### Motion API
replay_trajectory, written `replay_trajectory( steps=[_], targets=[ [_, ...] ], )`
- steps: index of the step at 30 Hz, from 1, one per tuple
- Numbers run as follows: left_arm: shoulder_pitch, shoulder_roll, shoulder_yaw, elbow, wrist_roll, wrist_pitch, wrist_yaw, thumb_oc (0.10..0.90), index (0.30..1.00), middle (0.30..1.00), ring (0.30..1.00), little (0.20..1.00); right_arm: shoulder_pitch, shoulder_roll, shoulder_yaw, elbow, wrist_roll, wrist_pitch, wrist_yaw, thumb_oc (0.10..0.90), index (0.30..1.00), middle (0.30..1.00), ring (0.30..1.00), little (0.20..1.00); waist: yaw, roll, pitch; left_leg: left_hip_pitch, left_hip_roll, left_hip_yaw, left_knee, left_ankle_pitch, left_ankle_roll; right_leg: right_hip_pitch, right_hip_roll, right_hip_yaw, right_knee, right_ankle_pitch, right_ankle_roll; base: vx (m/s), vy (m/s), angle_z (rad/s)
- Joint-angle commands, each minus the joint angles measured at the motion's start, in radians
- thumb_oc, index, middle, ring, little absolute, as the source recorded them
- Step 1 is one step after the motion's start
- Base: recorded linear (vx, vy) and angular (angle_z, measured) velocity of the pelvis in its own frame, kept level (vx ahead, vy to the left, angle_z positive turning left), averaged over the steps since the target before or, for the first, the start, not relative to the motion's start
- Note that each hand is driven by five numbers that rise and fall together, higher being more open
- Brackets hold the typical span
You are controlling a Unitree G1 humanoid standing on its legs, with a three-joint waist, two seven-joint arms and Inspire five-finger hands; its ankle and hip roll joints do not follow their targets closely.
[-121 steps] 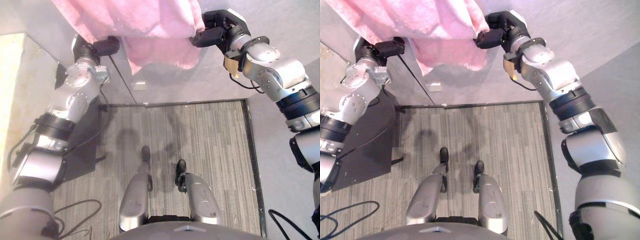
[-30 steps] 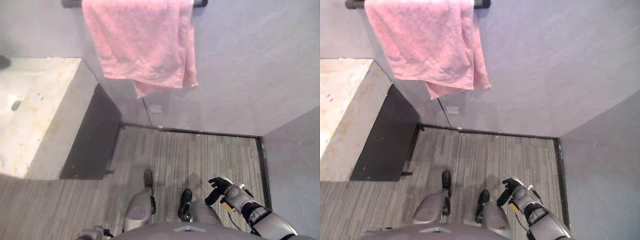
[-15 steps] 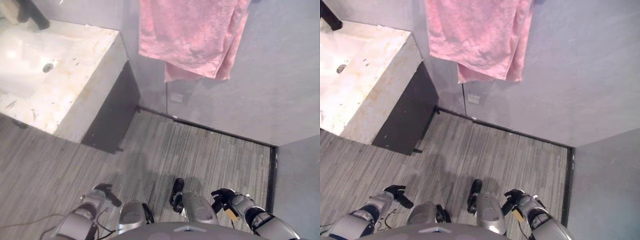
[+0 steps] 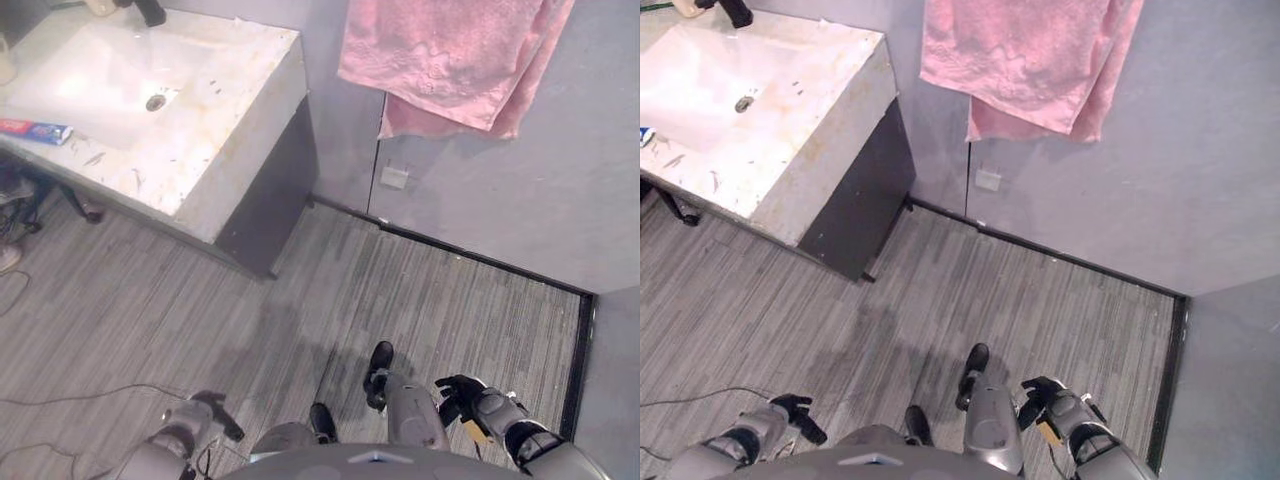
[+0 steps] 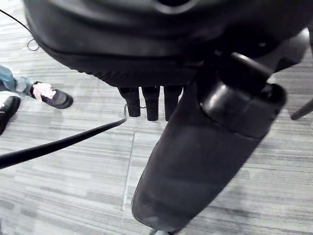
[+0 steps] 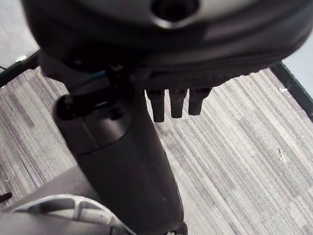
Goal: Organize the bathroom.
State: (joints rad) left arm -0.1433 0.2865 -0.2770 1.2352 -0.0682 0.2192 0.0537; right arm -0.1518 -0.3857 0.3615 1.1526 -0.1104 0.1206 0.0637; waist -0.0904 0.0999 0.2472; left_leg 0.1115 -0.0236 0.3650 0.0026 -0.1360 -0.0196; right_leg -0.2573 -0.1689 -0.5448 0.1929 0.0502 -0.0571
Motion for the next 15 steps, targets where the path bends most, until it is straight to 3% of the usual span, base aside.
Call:
replay_trajectory(
  steps=[1,2,3,5,6,7,8,10,12,15],
  targets=[
    [-0.014,0.056,0.029,-0.014,0.010,-0.024,0.012,0.800,0.900,0.900,0.900,0.900,-0.023,-0.002,0.021,0.007,0.005,-0.009,-0.009,0.800,0.900,0.900,0.900,0.900,-0.021,-0.029,0.028,0.071,-0.092,-0.017,0.041,-0.110,0.051,-0.028,0.108,0.064,-0.137,0.103,0.144,-0.27,0.063,0.08],
    [-0.015,0.057,0.031,-0.013,0.018,-0.036,0.011,0.800,0.900,0.900,0.900,0.900,-0.022,-0.004,0.022,0.008,0.007,-0.013,-0.009,0.800,0.900,0.900,0.900,0.900,-0.020,-0.031,0.035,0.065,-0.096,-0.026,0.033,-0.107,0.056,-0.033,0.109,0.073,-0.136,0.109,0.148,-0.27,0.023,0.20],
    [-0.013,0.058,0.026,-0.018,0.034,-0.041,0.008,0.800,0.900,0.900,0.900,0.900,-0.019,-0.007,0.020,0.002,0.018,-0.018,-0.008,0.800,0.900,0.900,0.900,0.900,-0.022,-0.036,0.047,0.043,-0.100,-0.055,0.034,-0.104,0.069,-0.043,0.111,0.122,-0.127,0.113,0.155,-0.25,-0.009,0.21],
    [-0.011,0.060,0.014,-0.027,0.059,-0.042,0.008,0.800,0.900,0.900,0.900,0.900,-0.009,-0.010,0.012,-0.009,0.035,-0.015,-0.010,0.800,0.900,0.900,0.900,0.900,-0.038,-0.037,0.064,0.010,-0.100,-0.103,0.047,-0.096,0.089,-0.059,0.106,0.262,-0.096,0.111,0.169,-0.20,-0.060,0.49],
    [-0.012,0.063,0.006,-0.031,0.058,-0.041,0.009,0.800,0.900,0.900,0.900,0.900,-0.006,-0.011,0.009,-0.014,0.031,-0.014,-0.010,0.800,0.900,0.900,0.900,0.900,-0.052,-0.052,0.072,-0.015,-0.111,-0.126,0.058,-0.072,0.100,-0.078,0.088,0.333,-0.087,0.130,0.169,-0.29,-0.146,0.91],
    [-0.018,0.075,-0.016,-0.050,0.104,-0.037,-0.004,0.800,0.900,0.900,0.900,0.900,0.006,-0.012,0.000,-0.019,0.073,-0.003,-0.016,0.800,0.900,0.900,0.900,0.900,-0.086,-0.034,0.094,-0.052,-0.093,-0.196,0.078,-0.052,0.116,-0.084,0.111,0.570,0.010,0.088,0.180,-0.30,-0.151,1.09],
    [-0.024,0.084,-0.031,-0.059,0.113,-0.030,-0.012,0.800,0.900,0.900,0.900,0.900,0.010,-0.013,-0.002,-0.017,0.082,0.001,-0.023,0.800,0.900,0.900,0.900,0.900,-0.103,-0.021,0.105,-0.069,-0.083,-0.223,0.092,-0.042,0.118,-0.074,0.129,0.656,0.061,0.065,0.174,-0.23,-0.111,1.59],
    [-0.033,0.093,-0.054,-0.064,0.096,-0.015,-0.023,0.800,0.900,0.900,0.900,0.900,0.014,-0.014,-0.005,-0.004,0.064,0.004,-0.030,0.800,0.900,0.900,0.900,0.900,-0.112,0.005,0.111,-0.102,-0.064,-0.250,0.112,-0.015,0.111,-0.052,0.136,0.718,0.136,0.028,0.156,-0.18,-0.028,2.48],
    [-0.055,0.091,-0.062,-0.056,0.077,0.003,-0.018,0.800,0.900,0.900,0.900,0.900,-0.003,-0.012,-0.010,0.020,0.050,-0.001,-0.027,0.800,0.900,0.900,0.900,0.900,-0.096,0.013,0.120,-0.133,-0.053,-0.285,0.126,0.003,0.103,-0.013,0.098,0.731,0.160,0.036,0.142,-0.18,-0.064,1.80],
    [-0.076,0.084,-0.051,-0.030,0.036,0.019,0.011,0.800,0.900,0.900,0.900,0.900,-0.041,-0.007,0.005,0.038,0.019,0.007,-0.003,0.800,0.900,0.900,0.900,0.900,-0.072,-0.017,0.122,-0.145,-0.066,-0.290,0.108,0.022,0.099,0.065,0.100,0.699,0.006,-0.012,0.171,-0.12,-0.089,0.52]
  ],
)
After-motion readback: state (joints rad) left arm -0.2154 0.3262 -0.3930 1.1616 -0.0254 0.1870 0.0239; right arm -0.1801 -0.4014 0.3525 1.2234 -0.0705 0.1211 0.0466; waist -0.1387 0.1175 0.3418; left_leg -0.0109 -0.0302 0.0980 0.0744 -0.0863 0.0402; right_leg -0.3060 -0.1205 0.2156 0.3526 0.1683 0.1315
